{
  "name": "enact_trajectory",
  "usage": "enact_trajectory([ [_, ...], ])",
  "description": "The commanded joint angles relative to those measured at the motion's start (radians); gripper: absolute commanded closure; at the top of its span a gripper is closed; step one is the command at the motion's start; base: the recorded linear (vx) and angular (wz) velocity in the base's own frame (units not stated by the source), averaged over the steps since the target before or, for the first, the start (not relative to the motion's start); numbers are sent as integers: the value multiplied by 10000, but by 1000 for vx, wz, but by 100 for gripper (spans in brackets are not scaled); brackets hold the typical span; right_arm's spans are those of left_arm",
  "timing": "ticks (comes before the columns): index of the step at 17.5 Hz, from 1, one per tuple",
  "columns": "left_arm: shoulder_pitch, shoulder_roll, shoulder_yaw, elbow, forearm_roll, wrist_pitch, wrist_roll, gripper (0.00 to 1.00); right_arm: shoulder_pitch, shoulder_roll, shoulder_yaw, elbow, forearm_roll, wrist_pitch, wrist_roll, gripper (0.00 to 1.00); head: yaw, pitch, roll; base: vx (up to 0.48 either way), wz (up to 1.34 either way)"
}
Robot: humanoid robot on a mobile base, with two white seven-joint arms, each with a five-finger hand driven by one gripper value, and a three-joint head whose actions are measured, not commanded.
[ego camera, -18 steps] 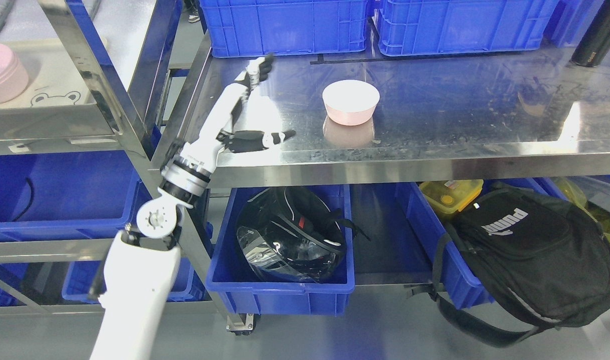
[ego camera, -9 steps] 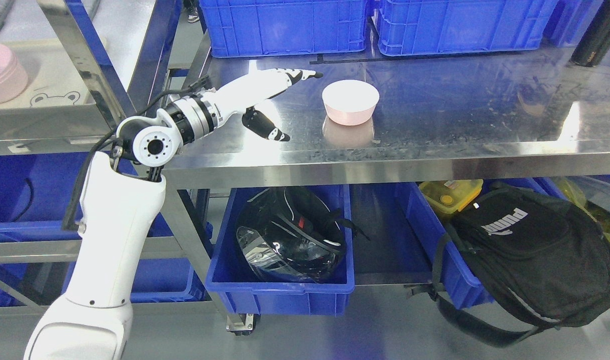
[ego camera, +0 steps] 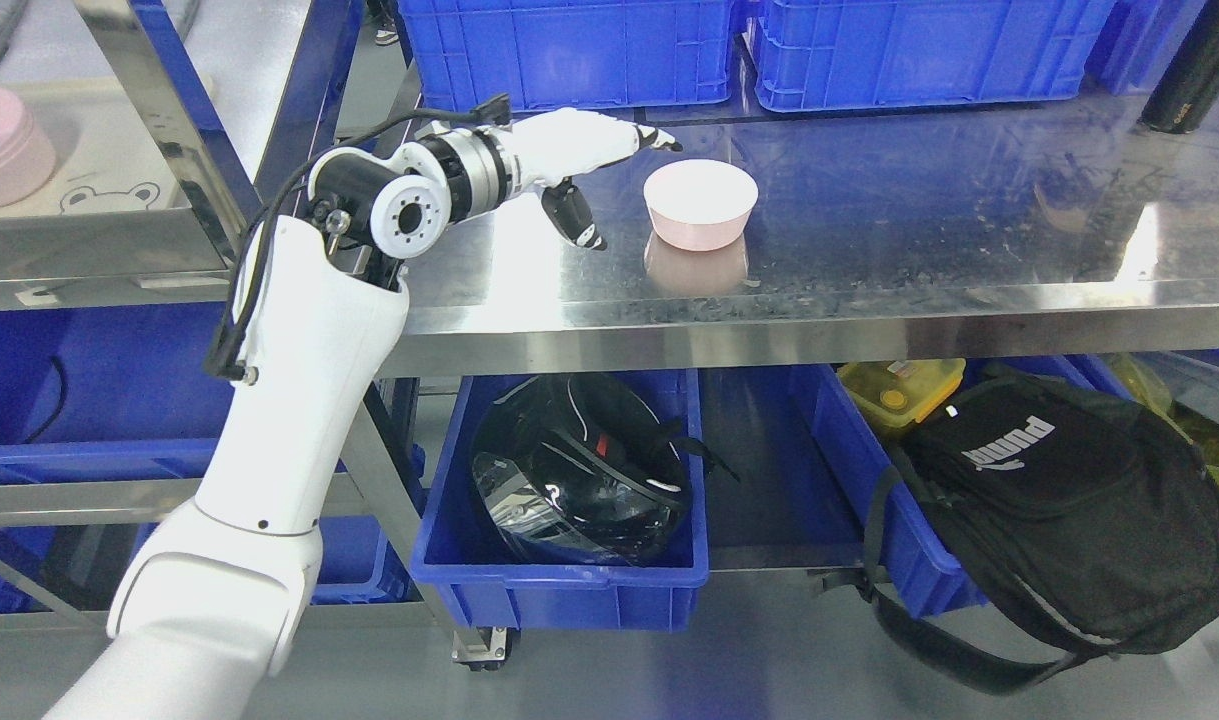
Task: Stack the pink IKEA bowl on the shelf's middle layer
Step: 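Hook the left hand fingers over the pink bowl's rim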
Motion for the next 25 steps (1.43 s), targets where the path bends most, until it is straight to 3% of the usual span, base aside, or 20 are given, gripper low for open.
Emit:
enact_trajectory([
  [1,-1009,-1300,-1072,2421,-702,211,-47,17,214,-175,0,-175,0,6,0,0,0,0,0,0,0],
  [15,-1192,-1300,-1150,4124,-871,197,-278,30,214,-175,0,-175,0,6,0,0,0,0,0,0,0],
  [25,-1653,-1300,-1179,5244,-855,-279,903,31,214,-175,0,-175,0,6,0,0,0,0,0,0,0],
])
